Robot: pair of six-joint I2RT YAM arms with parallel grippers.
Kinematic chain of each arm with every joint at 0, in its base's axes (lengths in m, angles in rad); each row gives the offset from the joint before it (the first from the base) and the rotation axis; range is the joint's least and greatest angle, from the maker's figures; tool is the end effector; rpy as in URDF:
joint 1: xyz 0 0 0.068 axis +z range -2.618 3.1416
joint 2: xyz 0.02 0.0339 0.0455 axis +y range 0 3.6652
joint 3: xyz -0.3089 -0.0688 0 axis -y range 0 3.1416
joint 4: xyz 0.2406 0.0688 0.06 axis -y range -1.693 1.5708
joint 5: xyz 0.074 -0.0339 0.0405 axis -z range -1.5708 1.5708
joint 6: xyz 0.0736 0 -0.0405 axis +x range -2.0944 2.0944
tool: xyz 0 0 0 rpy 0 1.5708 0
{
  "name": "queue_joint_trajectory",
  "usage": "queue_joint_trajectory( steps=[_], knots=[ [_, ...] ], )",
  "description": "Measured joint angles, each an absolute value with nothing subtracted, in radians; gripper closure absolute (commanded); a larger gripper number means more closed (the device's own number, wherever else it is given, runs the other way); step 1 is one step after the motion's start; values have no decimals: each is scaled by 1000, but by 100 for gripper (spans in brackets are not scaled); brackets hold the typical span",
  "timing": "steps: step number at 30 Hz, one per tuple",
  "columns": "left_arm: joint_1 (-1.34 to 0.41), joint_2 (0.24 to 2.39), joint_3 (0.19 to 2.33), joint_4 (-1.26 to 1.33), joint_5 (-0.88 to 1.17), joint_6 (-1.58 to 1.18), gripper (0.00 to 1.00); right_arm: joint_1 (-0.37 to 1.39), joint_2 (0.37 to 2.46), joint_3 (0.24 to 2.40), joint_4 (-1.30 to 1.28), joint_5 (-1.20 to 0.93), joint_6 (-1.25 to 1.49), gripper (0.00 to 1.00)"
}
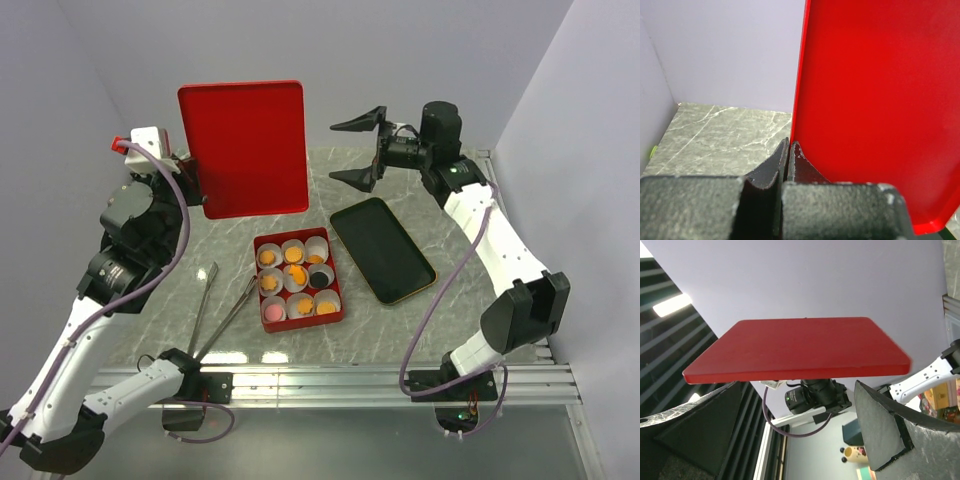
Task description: Pack the cookies
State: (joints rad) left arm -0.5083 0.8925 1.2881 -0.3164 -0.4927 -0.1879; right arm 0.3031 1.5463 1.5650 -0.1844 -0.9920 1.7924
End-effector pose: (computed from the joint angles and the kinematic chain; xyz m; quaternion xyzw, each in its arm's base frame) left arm 0.1598 -0.0492 0.5131 -0.0719 0.6782 -0.0874 0.7261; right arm 0.3296 0.1676 0.4679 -0.2288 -0.7020 -0.6738 0.0308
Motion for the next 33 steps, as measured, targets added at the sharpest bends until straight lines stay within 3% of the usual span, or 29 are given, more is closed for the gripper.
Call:
queue_joint_trajectory(
  steps=[22,33],
  knots=[
    [-527,835,1254,-313,-469,-102,100,444,1737,1741,-331,-1110,1781,0],
    [-528,884,1272,-300,-509,-18,100,447,1811,1939,-938,-1224,1294,0]
  ],
)
